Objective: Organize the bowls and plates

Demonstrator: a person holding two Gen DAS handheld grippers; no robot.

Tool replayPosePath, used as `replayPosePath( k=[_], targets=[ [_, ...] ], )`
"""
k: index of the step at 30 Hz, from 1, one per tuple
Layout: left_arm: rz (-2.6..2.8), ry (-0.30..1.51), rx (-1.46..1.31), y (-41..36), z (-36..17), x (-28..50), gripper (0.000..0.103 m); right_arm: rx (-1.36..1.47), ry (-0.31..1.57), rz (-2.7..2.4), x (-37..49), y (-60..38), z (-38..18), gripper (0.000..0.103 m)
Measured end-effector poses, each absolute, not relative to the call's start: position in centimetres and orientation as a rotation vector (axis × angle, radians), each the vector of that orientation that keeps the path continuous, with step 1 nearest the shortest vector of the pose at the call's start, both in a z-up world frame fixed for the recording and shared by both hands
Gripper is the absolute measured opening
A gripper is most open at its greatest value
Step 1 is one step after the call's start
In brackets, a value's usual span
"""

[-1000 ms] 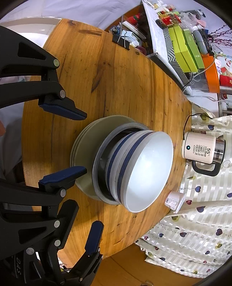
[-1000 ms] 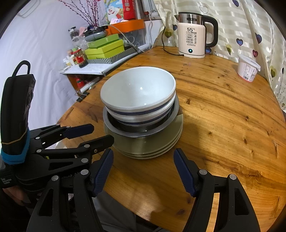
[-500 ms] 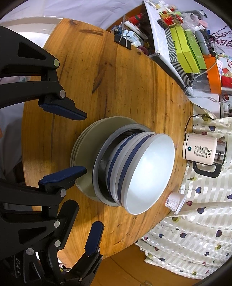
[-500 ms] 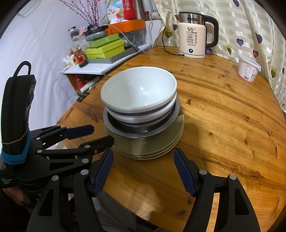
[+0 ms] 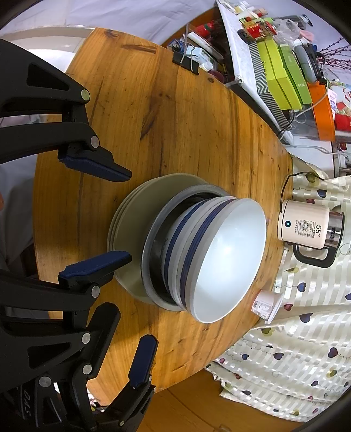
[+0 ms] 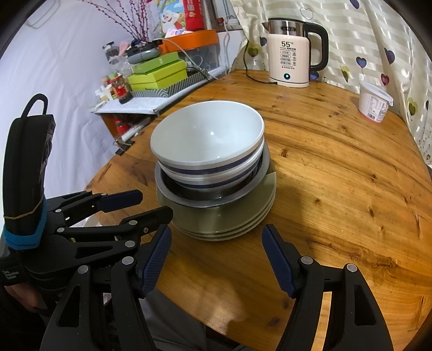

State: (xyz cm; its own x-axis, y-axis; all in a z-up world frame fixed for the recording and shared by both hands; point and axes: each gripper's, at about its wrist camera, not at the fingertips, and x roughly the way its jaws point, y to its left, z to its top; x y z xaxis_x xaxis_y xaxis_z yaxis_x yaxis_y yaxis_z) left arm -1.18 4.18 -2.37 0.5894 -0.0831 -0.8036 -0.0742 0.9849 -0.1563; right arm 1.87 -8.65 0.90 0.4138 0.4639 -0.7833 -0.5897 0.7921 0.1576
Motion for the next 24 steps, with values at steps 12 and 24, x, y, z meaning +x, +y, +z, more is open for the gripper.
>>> replayPosePath(
  k=[12, 24],
  targets=[
    [-0.001, 0.937, -0.179, 4.19, -2.17, -1.31, 0.054, -0.15, 0.924, 0.667, 1.76, -8.46, 0.99, 0.07],
    [0.007, 0.934, -0.174, 4.16, -1.75, -1.64, 0.054, -0.147, 0.912, 0.671, 1.62, -8.64, 1.29, 0.07]
  ],
)
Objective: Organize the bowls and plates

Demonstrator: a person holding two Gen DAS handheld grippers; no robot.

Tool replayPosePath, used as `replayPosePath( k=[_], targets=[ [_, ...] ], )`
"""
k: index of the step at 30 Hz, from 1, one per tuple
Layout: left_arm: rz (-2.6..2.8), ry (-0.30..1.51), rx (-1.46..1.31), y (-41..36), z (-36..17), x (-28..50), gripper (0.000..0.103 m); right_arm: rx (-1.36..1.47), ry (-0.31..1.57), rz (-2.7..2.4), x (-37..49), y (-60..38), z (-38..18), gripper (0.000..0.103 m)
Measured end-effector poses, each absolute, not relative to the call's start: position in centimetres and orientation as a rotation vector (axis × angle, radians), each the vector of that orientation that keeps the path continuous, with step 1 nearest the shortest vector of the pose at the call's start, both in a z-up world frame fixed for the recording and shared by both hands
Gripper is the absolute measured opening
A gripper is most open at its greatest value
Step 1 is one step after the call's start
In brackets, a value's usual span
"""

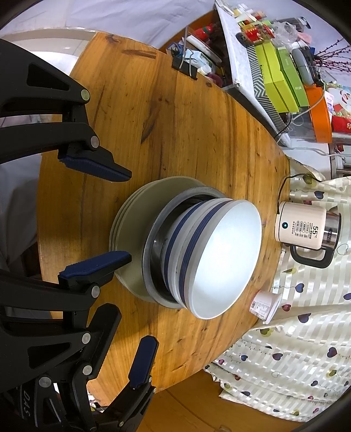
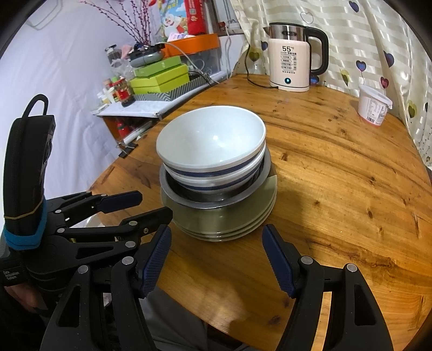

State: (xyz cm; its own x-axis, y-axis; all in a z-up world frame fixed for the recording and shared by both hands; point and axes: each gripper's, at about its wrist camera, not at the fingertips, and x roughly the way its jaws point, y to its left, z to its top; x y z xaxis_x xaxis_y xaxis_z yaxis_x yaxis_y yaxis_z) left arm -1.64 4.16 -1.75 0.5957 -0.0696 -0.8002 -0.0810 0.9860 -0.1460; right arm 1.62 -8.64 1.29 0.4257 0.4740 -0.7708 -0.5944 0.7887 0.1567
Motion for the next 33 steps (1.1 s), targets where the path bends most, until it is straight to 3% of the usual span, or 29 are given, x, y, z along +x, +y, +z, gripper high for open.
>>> replayPosePath(
  k=[33],
  targets=[
    [0.005, 0.947, -0.178, 3.97, -2.23, -1.37, 0.054, -0.145, 0.912, 0.672, 1.64, -8.73, 1.28, 0.07]
  ],
)
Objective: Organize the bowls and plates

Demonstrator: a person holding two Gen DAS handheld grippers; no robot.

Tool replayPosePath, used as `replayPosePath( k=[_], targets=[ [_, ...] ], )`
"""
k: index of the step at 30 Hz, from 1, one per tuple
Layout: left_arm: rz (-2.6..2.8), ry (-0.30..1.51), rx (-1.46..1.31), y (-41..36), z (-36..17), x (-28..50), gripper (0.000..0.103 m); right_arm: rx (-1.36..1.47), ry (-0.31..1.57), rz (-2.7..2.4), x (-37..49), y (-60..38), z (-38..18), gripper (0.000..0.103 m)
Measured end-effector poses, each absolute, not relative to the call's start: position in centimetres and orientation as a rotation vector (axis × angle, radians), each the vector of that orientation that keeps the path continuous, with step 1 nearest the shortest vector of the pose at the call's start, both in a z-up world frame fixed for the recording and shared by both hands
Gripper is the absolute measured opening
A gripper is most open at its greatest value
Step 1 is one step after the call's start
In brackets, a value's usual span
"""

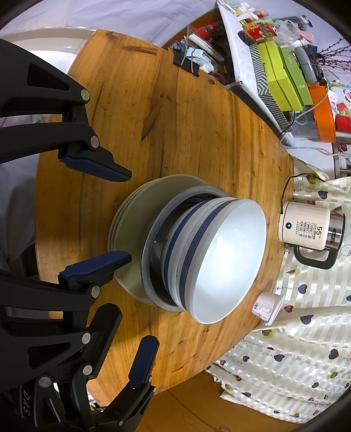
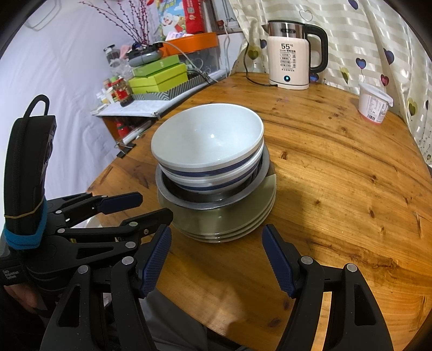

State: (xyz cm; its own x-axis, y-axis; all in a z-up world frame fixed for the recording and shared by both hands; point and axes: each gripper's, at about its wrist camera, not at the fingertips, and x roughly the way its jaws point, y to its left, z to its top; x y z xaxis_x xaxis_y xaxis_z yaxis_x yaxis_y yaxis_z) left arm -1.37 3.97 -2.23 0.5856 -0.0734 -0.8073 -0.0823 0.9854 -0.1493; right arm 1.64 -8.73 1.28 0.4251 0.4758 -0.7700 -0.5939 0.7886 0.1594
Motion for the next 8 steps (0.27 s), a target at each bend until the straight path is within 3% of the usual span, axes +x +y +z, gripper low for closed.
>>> replayPosePath(
  k=[8],
  targets=[
    [0.007, 0.94, -0.176, 3.88, -2.36, -1.26, 0.054, -0.142, 0.91, 0.673, 1.58, -8.63, 1.33, 0.07]
  ],
)
